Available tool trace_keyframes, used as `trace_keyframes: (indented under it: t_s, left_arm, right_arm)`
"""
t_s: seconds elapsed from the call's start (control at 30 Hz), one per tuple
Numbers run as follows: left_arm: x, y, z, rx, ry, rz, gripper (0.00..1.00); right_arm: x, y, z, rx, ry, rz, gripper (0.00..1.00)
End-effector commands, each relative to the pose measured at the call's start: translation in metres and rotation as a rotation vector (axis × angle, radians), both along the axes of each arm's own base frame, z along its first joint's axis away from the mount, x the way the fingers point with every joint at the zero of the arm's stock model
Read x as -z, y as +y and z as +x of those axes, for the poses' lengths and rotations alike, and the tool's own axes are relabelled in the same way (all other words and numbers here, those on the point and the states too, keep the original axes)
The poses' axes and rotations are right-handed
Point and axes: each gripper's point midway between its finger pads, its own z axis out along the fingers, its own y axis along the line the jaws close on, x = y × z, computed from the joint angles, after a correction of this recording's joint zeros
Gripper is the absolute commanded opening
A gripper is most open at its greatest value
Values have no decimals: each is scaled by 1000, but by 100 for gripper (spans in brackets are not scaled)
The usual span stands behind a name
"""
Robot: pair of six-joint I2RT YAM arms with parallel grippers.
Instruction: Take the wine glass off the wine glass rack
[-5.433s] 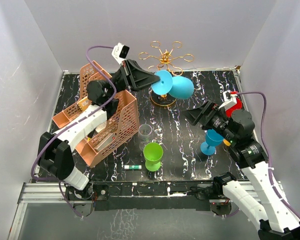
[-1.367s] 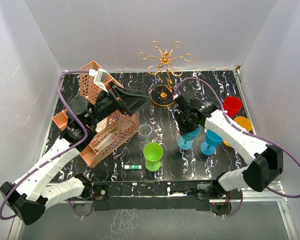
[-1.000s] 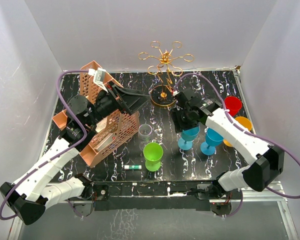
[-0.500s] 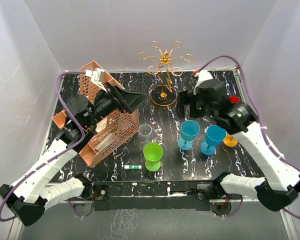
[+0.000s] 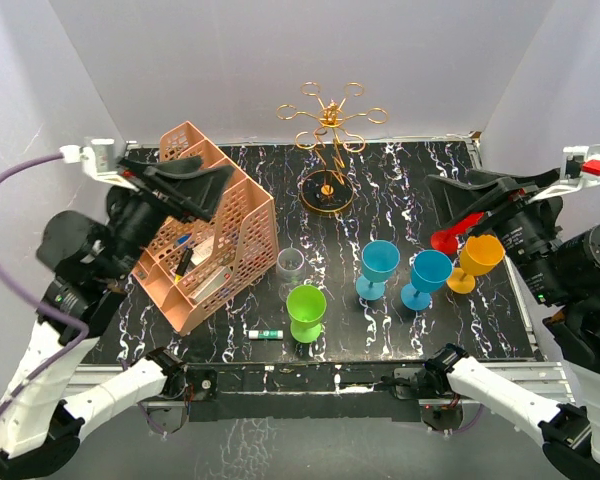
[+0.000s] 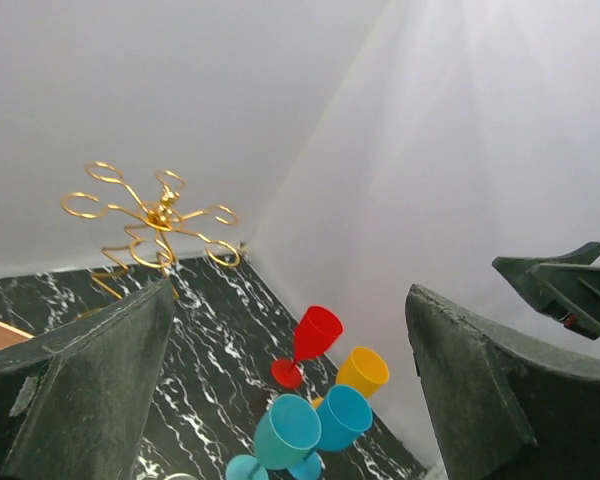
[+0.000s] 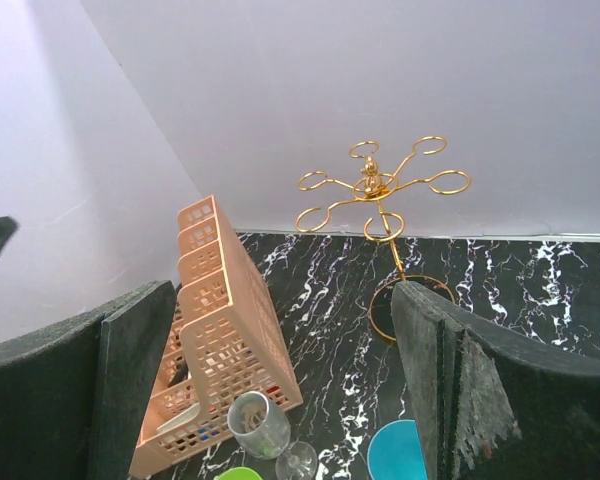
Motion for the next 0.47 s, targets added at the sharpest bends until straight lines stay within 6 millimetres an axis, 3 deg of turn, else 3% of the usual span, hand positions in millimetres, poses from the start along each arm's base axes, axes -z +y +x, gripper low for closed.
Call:
trace_keyframes:
  t_s: [0.0,0.23,0.43]
  left_arm:
    - [-19,35,-12,-120,-58,26,97]
    - [-27,53,-24,-163,-87,19,97]
    - [-27,52,-24,-160,-89,17,97]
  right_arm:
    - [-8,0,9,29,-8,17,99]
    - [-8,5,11,11,-4,13,99]
    - [-7,6,14,19,20,2,98]
